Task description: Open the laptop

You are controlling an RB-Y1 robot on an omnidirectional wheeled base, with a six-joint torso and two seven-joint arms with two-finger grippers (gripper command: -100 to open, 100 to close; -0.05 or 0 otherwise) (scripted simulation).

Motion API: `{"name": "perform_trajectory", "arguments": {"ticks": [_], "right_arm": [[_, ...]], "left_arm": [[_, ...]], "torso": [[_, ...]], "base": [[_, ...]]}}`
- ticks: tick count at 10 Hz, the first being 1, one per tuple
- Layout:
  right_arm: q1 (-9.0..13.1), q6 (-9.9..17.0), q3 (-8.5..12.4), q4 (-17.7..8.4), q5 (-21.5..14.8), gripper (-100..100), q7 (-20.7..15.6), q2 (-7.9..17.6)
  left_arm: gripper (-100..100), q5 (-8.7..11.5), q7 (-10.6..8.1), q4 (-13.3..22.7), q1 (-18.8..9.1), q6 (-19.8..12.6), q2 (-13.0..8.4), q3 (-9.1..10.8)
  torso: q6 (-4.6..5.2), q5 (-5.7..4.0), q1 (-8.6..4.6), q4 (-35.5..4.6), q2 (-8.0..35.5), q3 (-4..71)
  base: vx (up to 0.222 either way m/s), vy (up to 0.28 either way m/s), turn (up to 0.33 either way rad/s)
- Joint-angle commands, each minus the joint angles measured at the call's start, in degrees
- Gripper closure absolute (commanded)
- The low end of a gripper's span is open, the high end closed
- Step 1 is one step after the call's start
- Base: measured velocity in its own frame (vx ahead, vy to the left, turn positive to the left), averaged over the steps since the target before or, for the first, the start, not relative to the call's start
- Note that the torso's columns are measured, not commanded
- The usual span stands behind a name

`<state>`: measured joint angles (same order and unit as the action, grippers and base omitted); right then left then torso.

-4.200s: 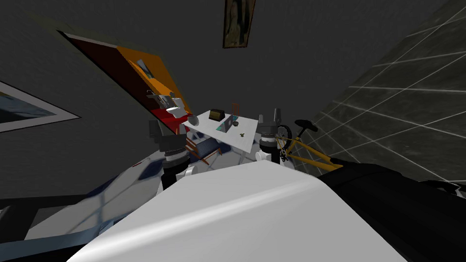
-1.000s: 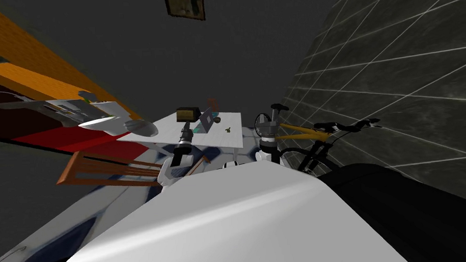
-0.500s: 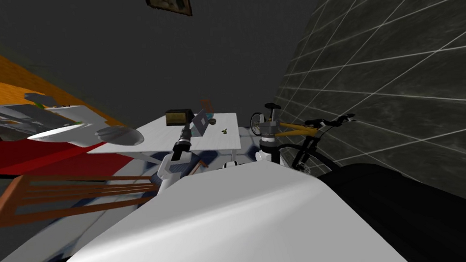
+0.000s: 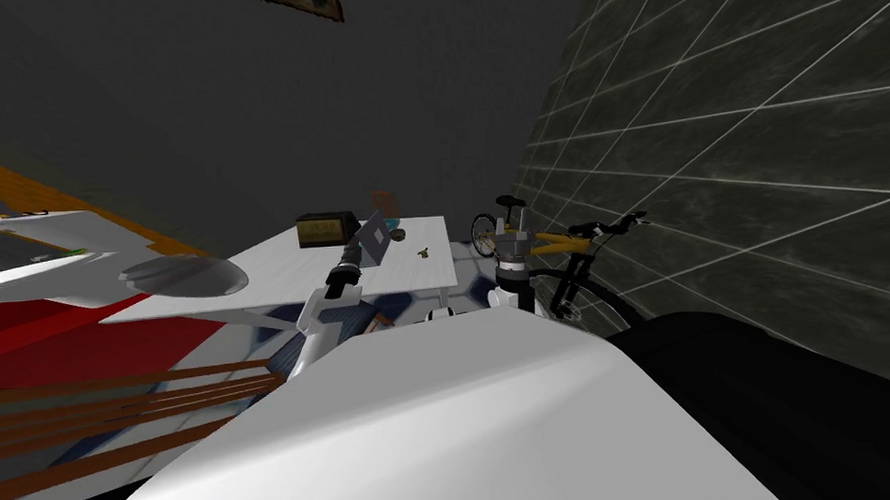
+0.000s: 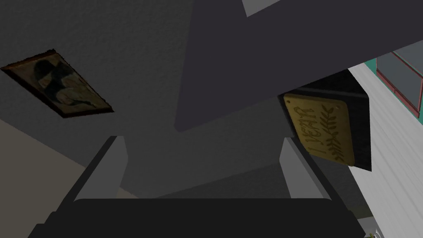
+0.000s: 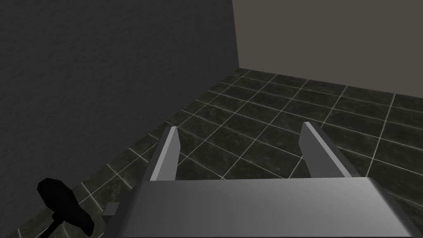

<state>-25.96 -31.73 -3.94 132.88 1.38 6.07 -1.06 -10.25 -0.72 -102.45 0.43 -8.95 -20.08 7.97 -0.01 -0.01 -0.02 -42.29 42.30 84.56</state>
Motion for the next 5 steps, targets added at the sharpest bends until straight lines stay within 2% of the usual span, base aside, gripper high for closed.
{"name": "perform_trajectory", "arguments": {"ticks": [1, 3, 5], "right_arm": [[0.0, 0.0, 0.0, 0.0, 0.0, 0, 0.0, 0.0], [0.0, 0.0, 0.0, 0.0, 0.0, 0, 0.0, 0.0], [0.0, 0.0, 0.0, 0.0, 0.0, 0, 0.0, 0.0]], "left_arm": [[-100, -0.5, 0.15, 2.4, -1.8, -2.3, -1.3, 0.71], [-100, -0.9, 0.3, 3.9, -3.1, -4.2, -2.3, 1.21], [-100, -0.9, 0.32, 4.0, -3.1, -3.9, -2.2, 1.22]], "torso": [[0.0, 0.0, 0.0, 0.0, 0.0, 0.0], [0.0, 0.01, 0.03, 0.0, 0.0, 0.0], [-0.01, 0.01, 0.02, 0.0, 0.0, 0.0]], "base": [[0.025, 0.011, -0.116], [0.022, 0.014, -0.12], [0.013, 0.011, -0.049]]}}
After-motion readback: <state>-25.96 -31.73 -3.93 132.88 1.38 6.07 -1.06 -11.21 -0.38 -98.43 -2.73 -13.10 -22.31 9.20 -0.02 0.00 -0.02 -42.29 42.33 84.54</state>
